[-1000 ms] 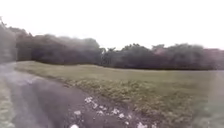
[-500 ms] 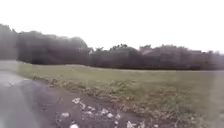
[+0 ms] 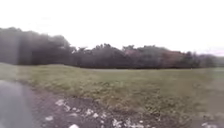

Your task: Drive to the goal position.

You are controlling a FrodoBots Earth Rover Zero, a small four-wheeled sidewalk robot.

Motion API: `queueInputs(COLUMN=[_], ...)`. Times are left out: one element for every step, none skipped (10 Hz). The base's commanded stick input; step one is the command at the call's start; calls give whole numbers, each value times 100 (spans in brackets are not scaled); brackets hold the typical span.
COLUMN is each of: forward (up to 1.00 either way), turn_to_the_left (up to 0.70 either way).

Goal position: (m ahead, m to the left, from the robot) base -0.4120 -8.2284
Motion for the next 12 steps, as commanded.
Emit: queueInputs(forward=[0,0,0,0,0,0,0,0,0,0,0,0], turn_to_the_left=[-85,-85,-85,-85,-85,-85,-85,-85,-85,-85,-85,-85])
